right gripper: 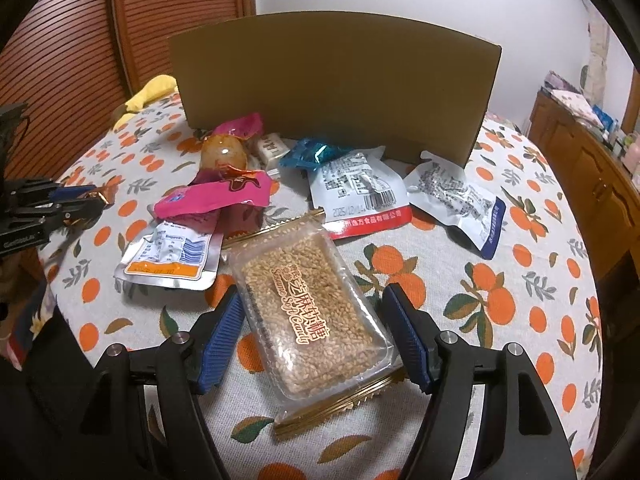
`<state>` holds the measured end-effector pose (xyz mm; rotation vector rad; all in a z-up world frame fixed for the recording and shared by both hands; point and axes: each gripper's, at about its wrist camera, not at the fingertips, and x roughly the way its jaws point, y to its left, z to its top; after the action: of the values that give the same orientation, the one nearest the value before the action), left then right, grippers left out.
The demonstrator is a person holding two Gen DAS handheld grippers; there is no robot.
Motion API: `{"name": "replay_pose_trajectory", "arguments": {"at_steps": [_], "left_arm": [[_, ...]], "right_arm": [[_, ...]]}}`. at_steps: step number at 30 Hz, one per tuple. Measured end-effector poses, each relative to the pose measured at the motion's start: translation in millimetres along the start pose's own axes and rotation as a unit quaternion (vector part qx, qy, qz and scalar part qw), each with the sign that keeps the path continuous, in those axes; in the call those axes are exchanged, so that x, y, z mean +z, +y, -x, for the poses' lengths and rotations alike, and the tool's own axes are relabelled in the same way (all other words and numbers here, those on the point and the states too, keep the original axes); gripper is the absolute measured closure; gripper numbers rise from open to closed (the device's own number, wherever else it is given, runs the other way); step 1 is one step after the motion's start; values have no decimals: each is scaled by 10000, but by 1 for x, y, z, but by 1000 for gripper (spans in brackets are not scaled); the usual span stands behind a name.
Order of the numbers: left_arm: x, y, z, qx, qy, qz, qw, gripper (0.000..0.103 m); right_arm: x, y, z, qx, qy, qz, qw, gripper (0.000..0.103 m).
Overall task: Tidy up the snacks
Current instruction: 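Carry the copper wrapper and oat-bar pack over the box with both tools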
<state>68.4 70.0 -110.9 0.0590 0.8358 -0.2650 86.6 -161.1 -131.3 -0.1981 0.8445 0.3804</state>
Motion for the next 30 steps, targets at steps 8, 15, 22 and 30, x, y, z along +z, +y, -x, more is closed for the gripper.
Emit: {"name": "replay_pose_trajectory", "arguments": {"at_steps": [8,15,22,30], "left_arm": [[6,-5,5,-71,-97,20,9999,82],[15,-11,14,-152,-253,-13,9996,82],[22,-17,16,-196,-301,-26,9994,82],[27,-23,20,-247,-386,-44,9989,82]], "right_arm": [[-2,-1,3,-42,35,-10,10000,31],[-5,-2,7,-123,-14,-61,9999,51],[-9,-4,14,-142,-31,-147,9998,55],[-11,-6,26,-192,-147,-223,9995,55]]}}
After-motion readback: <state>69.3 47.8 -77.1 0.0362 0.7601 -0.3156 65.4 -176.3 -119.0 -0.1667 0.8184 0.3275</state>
